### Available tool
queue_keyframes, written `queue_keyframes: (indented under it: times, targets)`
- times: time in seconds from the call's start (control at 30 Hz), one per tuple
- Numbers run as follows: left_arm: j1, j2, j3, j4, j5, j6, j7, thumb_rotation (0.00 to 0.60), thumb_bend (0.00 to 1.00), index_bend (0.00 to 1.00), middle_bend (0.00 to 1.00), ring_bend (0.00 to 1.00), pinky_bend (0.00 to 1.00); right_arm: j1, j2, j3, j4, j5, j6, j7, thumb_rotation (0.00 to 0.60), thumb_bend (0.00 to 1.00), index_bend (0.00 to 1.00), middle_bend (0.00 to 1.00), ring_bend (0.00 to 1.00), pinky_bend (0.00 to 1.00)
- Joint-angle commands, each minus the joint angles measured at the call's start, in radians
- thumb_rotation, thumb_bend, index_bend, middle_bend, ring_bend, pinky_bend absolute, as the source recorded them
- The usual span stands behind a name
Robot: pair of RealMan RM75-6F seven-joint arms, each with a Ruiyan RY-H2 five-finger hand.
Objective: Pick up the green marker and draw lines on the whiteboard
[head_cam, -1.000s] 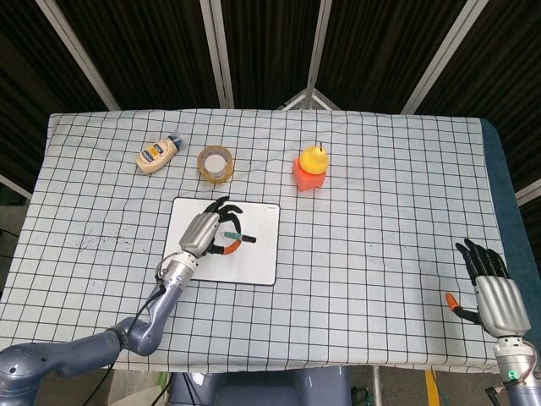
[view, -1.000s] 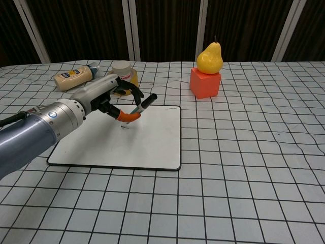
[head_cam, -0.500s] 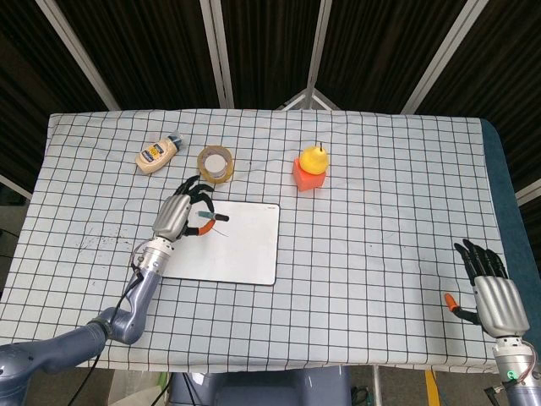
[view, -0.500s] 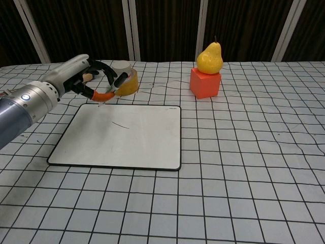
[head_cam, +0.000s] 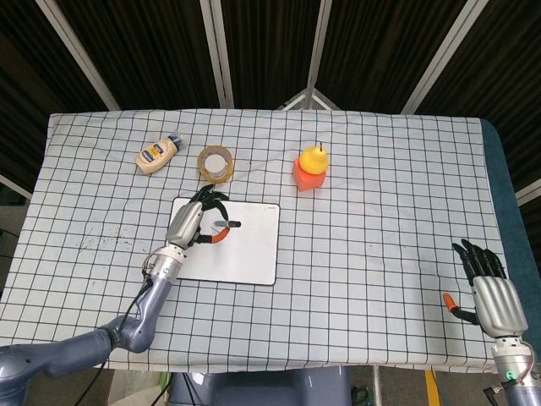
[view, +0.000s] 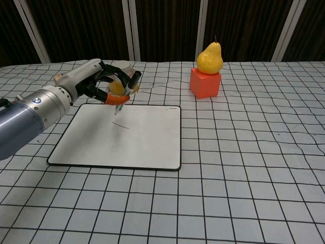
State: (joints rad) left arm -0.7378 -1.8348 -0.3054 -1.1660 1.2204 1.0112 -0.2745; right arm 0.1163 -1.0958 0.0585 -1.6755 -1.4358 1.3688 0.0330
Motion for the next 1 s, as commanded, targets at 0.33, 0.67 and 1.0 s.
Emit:
queue_keyframes:
  times: [0.33,0.67,1.0]
  targets:
    - [-0.045,-0.091,-0.034,0.037,-0.055,-0.014,0.083,0.600,0.53,0.71,0.25,0.05,0.11,0.001,0.002,-0.001,0.001,-0.002,-0.002,0.006,0.600,0.32,0.00,0.00,0.00,0.04]
    - [-0.063,-0.120,-0.050,0.051,-0.080,-0.032,0.104,0.600,0.53,0.71,0.25,0.05,0.11,0.002,0.003,-0.003,0.000,-0.004,-0.005,0.009,0.600,0.32,0.00,0.00,0.00,0.04]
    - [-0.067,-0.126,-0.049,0.046,-0.074,-0.033,0.107,0.600,0.53,0.71,0.25,0.05,0.11,0.002,0.003,-0.003,-0.001,-0.004,-0.005,0.008,0.600,0.32,0.00,0.00,0.00,0.04]
